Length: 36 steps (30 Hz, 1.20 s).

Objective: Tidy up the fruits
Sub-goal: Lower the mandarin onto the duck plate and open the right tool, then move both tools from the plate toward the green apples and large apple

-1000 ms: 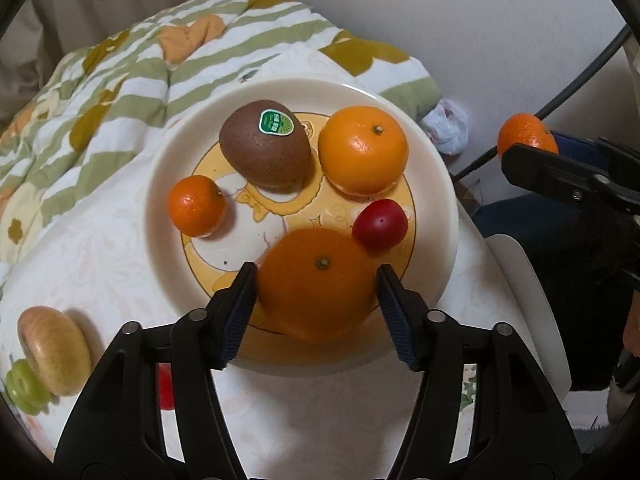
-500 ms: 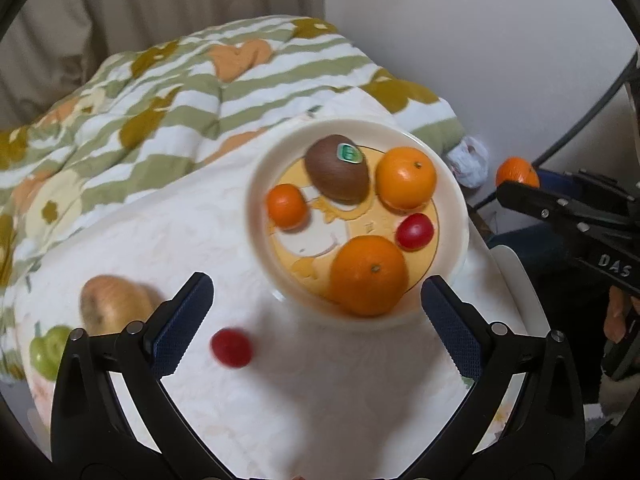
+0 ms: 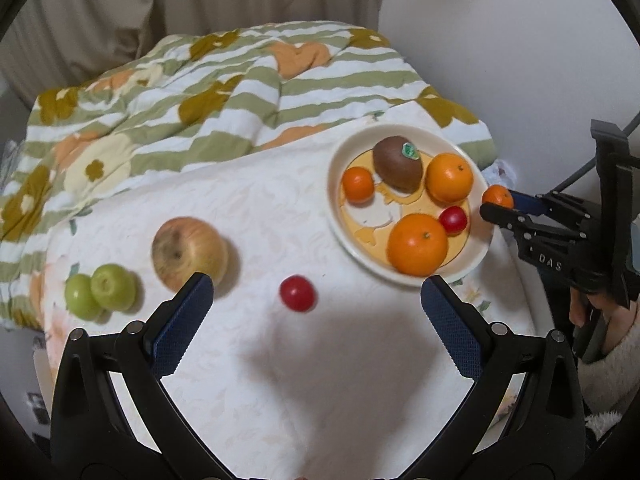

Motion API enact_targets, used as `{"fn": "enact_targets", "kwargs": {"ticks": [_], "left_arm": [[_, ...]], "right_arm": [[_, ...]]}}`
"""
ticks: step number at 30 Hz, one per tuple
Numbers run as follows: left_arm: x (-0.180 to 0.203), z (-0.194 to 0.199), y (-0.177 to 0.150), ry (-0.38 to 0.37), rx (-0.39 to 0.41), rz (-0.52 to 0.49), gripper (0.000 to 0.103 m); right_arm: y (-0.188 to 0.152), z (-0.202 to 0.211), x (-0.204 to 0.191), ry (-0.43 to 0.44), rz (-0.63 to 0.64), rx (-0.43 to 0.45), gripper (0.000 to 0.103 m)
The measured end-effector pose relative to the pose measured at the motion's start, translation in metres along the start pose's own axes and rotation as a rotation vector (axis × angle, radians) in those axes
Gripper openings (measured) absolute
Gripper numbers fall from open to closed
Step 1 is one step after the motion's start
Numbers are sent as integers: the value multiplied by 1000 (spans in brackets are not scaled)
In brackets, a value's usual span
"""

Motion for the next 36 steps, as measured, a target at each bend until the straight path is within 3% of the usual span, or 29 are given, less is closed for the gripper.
{"fn": "enact_targets", "kwargs": {"ticks": [7, 11, 12, 26, 36], "left_arm": [[0, 0, -11, 4, -16, 7, 103], [5, 3, -11, 11, -9, -14, 103], [6, 5, -10, 10, -4, -14, 103], [2, 37, 1, 40, 97, 30, 103], [-36, 99, -5, 162, 191, 100, 103]], "right_arm": [[0, -7, 4, -44, 20, 10, 35], [4, -4, 7, -30, -16, 46, 93], [5, -2, 7, -23, -19, 55, 99], [15, 30, -3, -2, 25, 80, 102], [53, 73, -31, 53, 54, 129, 102]]}}
Point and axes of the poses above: each gripper's, at about its wrist camera, not at the fingertips, and z roughly against the way its jaws point, x to its right, y to its top, the point moved 9 cm from there along -z, roughly the way its jaws point, and after that the axes turned 12 degrees about x, right-handed, at the moved point
